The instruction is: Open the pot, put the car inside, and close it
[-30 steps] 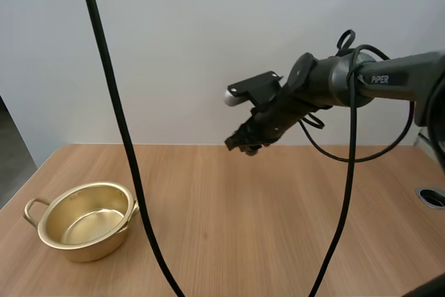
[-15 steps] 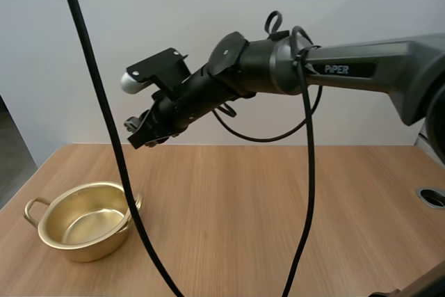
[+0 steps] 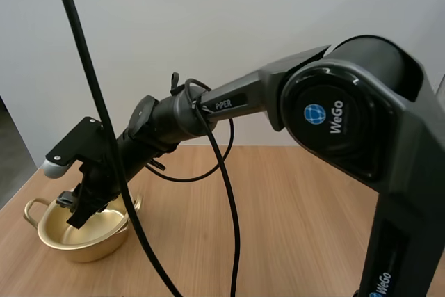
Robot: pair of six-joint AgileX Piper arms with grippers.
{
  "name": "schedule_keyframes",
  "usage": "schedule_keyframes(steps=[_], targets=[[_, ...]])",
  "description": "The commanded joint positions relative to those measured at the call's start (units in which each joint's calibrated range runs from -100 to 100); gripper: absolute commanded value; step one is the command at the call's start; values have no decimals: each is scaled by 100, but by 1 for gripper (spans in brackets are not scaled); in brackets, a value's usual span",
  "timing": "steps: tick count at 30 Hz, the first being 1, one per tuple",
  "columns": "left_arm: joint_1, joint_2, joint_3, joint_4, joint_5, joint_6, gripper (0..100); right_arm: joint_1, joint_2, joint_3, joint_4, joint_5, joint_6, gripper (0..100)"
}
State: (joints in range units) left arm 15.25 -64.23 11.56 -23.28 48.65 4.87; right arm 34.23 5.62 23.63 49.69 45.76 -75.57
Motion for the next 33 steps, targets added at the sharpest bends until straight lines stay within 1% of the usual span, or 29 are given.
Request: schedule_keyframes(steps=[1,4,9,10,11,12,13,15,16,17,18,19,20,21,22,23,24,26,27,30,32,33], targets=[[2,-6,-8,1,11,18,0,3,170,-1,21,-126,-266,0],[2,-6,-8,1,11,42,0,3,341,-1,65,-286,-422,0],[2,-6,-8,77,136,41,0,3,466,-1,65,-553,-422,0],[2,-6,-8,133,170,41,0,3,466,-1,65,-574,-422,4],[2,-6,-8,179,224,41,0,3,466,-1,65,-596,-422,15],[2,-6,-8,244,274,41,0,3,466,-1,65,-648,-422,31],[2,-6,-8,276,320,41,0,3,466,-1,88,-717,-422,51],[2,-6,-8,300,386,41,0,3,466,-1,106,-879,-324,84],[2,-6,-8,313,408,41,0,3,466,-1,106,-961,-276,93],[2,-6,-8,358,433,41,0,3,454,-1,106,-1003,-276,92],[2,-6,-8,444,448,41,0,3,453,-1,106,-1003,-276,86],[2,-6,-8,527,448,41,0,-8,411,-1,106,-1003,-276,76],[2,-6,-8,655,448,41,0,-7,364,-1,106,-1003,-276,63],[2,-6,5,800,448,41,0,-7,318,-1,106,-1003,-276,54],[2,-6,22,1018,499,41,0,-15,213,-1,106,-938,-237,26],[2,7,66,1231,544,9,0,-30,122,17,78,-930,-165,8],[2,18,138,1389,647,0,0,-51,-19,14,-12,-801,-40,0],[2,67,346,1607,1013,0,0,-118,-334,14,-323,-601,314,0],[2,95,453,1657,1183,0,0,-163,-519,14,-611,-542,565,0],[2,219,936,1800,1565,-120,0,-358,-1020,14,-1619,-520,1370,0],[2,317,1351,1800,1565,-146,0,-560,-1287,14,-2356,-446,1824,0],[2,380,1556,1800,1565,-157,0,-707,-1442,14,-2855,-408,2160,0]])
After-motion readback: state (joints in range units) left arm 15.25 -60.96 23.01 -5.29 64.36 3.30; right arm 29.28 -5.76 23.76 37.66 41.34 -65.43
